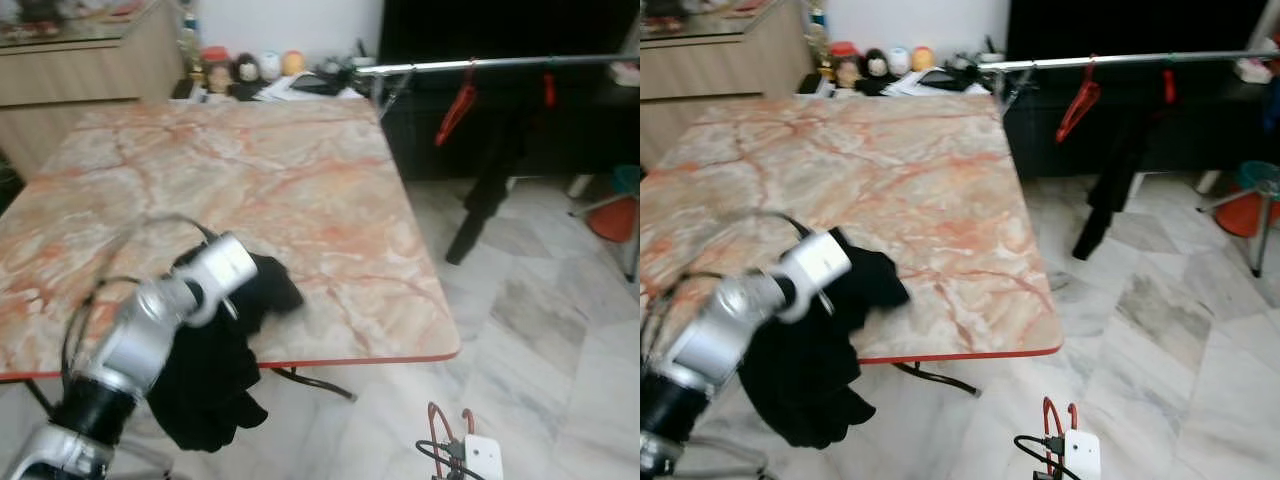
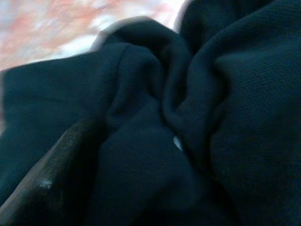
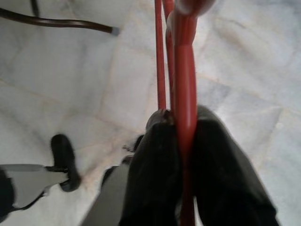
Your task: Hang hanger
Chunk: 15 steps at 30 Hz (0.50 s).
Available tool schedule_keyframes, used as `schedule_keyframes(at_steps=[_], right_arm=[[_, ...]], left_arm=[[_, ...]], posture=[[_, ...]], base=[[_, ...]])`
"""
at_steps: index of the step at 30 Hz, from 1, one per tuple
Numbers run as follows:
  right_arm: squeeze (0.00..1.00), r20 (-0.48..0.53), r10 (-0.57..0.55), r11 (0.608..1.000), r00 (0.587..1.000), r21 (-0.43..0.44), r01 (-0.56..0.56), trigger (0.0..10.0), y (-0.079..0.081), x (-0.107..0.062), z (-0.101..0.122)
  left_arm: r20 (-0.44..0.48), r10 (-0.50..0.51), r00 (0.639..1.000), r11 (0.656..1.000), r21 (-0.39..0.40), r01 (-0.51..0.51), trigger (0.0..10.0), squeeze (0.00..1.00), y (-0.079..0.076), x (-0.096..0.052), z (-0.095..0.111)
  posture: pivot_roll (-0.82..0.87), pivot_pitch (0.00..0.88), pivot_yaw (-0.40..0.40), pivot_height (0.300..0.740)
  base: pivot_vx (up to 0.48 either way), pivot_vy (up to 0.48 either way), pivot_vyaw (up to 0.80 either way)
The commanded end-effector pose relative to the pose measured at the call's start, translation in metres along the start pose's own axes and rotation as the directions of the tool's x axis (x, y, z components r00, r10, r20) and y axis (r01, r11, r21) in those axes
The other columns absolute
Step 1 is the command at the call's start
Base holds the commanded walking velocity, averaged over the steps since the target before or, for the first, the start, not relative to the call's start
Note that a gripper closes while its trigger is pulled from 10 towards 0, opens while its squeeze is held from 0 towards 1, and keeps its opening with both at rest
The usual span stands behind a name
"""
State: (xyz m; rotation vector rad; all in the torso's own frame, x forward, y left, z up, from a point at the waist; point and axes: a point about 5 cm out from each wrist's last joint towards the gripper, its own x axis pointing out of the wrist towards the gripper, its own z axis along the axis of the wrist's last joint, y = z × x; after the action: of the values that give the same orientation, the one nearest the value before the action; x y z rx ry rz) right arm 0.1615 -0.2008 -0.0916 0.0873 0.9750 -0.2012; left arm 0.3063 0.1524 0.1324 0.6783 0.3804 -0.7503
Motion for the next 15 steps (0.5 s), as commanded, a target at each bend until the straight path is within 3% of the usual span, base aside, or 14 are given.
schedule_keyframes(at_steps=[1,3,5,7,9,10,11,12,13,15], right_arm=[[0.00,-0.009,-0.002,1.000,1.000,0.009,0.002,10.0,-0.001,-0.001,-0.003],[0.00,-0.009,-0.003,1.000,1.000,0.008,0.003,10.0,-0.002,-0.001,-0.003],[0.00,-0.009,-0.005,1.000,1.000,0.006,0.005,10.0,-0.002,-0.001,-0.003],[0.00,-0.008,-0.005,1.000,1.000,0.006,0.005,10.0,-0.002,-0.001,-0.003],[0.00,-0.008,-0.005,1.000,1.000,0.005,0.005,10.0,-0.003,0.000,-0.002],[0.00,-0.008,-0.004,1.000,1.000,0.004,0.004,10.0,-0.003,0.000,-0.002],[0.00,-0.007,-0.004,1.000,1.000,0.003,0.004,10.0,-0.003,0.000,-0.002],[0.00,-0.007,-0.004,1.000,1.000,0.002,0.004,10.0,-0.003,0.000,-0.002],[0.00,-0.007,-0.004,1.000,1.000,0.002,0.004,10.0,-0.003,0.000,-0.002],[0.00,-0.007,-0.004,1.000,1.000,0.001,0.004,10.0,-0.003,0.000,-0.001]], left_arm=[[0.058,-0.074,0.996,0.997,-0.002,0.074,10.0,0.00,-0.005,-0.006,0.007],[0.099,-0.089,0.991,0.995,-0.036,0.093,10.0,0.00,-0.006,-0.009,0.010],[0.197,-0.105,0.975,0.986,-0.105,0.128,10.0,0.00,-0.002,-0.017,0.016],[0.196,-0.091,0.976,0.987,-0.116,0.115,10.0,0.00,0.001,-0.017,0.015],[0.166,0.112,0.980,0.973,-0.217,-0.074,10.0,0.00,0.024,-0.014,0.013],[0.125,0.298,0.946,0.897,-0.376,-0.233,10.0,0.00,0.045,-0.013,0.010],[0.057,0.419,0.906,0.794,-0.506,-0.336,10.0,0.00,0.059,-0.013,0.004],[0.005,0.475,0.880,0.718,-0.581,-0.384,10.0,0.00,0.066,-0.013,0.000],[-0.067,0.497,0.865,0.694,-0.569,-0.442,10.0,0.00,0.070,-0.015,-0.012],[-0.131,0.479,0.868,0.714,-0.517,-0.472,10.0,0.00,0.068,-0.018,-0.026]], posture=[[0.13,0.000,0.006,0.740],[0.14,0.000,0.004,0.740],[0.14,0.000,0.001,0.740],[0.14,0.000,-0.001,0.740],[0.14,0.000,-0.002,0.740],[0.14,0.000,-0.002,0.740],[0.14,0.000,-0.002,0.740],[0.14,0.000,-0.003,0.740],[0.14,0.000,-0.003,0.740],[0.13,0.000,-0.004,0.740]], base=[[0.000,0.000,0.00],[0.000,0.000,0.00],[0.000,0.000,0.00],[0.000,0.000,0.00],[0.000,0.000,0.00],[0.000,0.000,0.00],[0.000,0.000,0.00],[0.000,0.000,0.00],[0.000,0.000,0.00],[0.000,0.000,0.00]])
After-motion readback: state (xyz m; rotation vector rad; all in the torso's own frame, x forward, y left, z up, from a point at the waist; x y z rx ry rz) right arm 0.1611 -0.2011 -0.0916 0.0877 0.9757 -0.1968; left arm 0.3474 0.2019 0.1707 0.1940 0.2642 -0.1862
